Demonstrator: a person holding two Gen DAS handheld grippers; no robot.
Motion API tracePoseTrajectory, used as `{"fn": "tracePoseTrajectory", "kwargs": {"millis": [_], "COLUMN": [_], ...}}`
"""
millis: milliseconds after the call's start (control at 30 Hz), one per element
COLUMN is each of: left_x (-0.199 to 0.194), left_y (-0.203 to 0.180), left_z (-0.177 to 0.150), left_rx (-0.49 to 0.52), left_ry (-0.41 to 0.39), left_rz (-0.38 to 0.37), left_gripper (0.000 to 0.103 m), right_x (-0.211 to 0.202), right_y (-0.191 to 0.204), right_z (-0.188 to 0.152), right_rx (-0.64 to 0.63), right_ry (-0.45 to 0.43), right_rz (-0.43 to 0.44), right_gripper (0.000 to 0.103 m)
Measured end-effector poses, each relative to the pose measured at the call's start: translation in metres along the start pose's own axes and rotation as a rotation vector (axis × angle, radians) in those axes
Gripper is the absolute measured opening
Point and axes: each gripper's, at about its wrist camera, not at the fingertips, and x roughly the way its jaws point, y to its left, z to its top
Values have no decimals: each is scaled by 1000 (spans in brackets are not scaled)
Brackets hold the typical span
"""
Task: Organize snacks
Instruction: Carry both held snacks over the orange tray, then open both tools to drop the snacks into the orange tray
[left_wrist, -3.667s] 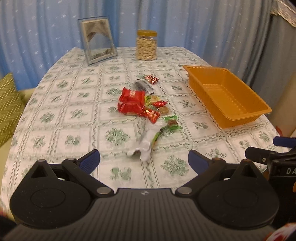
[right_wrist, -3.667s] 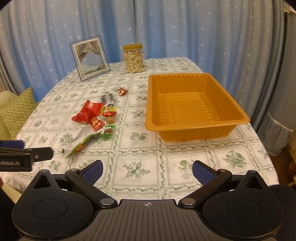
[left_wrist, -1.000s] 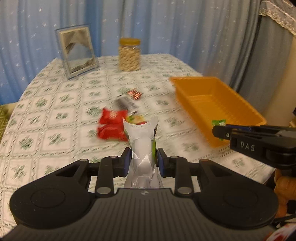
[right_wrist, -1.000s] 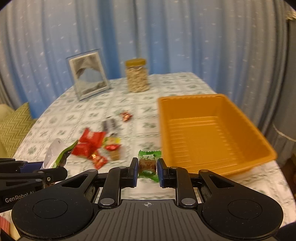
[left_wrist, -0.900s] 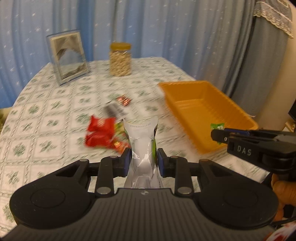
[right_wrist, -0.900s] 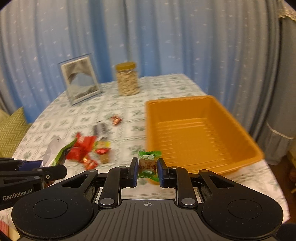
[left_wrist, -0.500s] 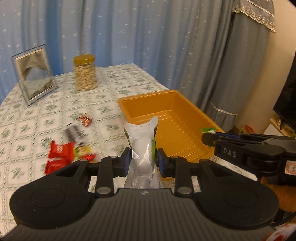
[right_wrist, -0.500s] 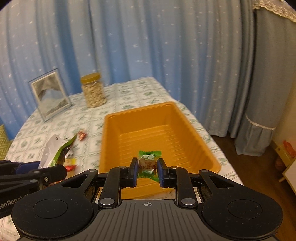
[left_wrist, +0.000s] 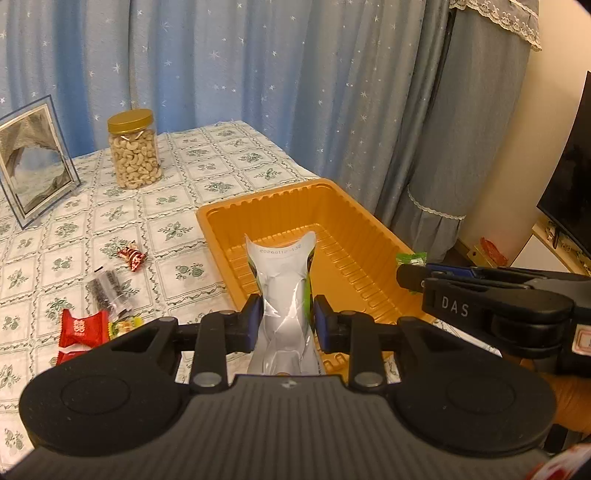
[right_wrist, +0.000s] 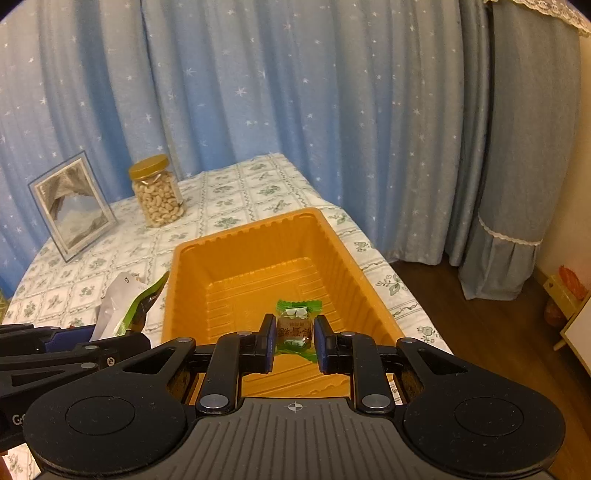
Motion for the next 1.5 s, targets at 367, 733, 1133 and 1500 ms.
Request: {"fn": "tracePoseTrajectory", "kwargs": {"millis": [367, 733, 1133, 1500], "left_x": [30, 41, 2, -26], "left_y": [-3, 0, 35, 54], "left_z": [9, 13, -7, -22], "left_rx": [11, -15, -101, -135], "left_ry": [16, -3, -21, -36], "left_rz": [-11, -10, 58, 104], "left_gripper": [27, 38, 42, 53], "right_x": [18, 21, 18, 8], "right_y": [-13, -21, -8, -7], "right_z": [3, 3, 4, 5], "right_rx": [44, 76, 72, 111], "right_ry": [14, 14, 7, -11], "right_rz": [-18, -27, 25, 71], "right_gripper": [22, 22, 22, 54]}}
